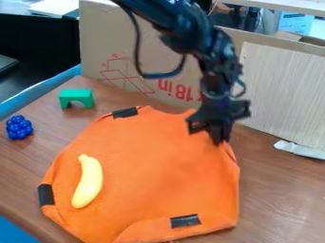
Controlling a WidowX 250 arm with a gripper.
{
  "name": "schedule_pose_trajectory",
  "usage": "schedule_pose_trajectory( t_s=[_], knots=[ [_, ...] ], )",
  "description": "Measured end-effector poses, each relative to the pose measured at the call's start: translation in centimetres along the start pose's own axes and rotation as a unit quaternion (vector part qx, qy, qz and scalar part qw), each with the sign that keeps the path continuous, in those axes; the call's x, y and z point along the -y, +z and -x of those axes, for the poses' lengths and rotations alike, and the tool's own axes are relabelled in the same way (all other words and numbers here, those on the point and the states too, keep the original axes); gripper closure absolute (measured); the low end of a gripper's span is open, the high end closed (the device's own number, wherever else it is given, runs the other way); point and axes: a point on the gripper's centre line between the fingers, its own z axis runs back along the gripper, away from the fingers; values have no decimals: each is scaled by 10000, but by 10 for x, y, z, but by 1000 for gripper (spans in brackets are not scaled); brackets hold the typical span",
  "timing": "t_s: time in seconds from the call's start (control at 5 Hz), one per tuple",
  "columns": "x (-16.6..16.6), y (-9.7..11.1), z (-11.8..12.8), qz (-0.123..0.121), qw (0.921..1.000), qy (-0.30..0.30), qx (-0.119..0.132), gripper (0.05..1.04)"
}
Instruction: Fold the cloth from top right to bottom left
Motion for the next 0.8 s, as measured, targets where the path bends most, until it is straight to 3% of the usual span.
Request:
schedule_pose_trajectory(
  t_s=[0.4, 0.8],
  knots=[
    [-27, 56, 6, 690, 9976, 88, 6, 1015],
    [-75, 82, 20, 696, 9974, 131, -137, 1015]
  ],
)
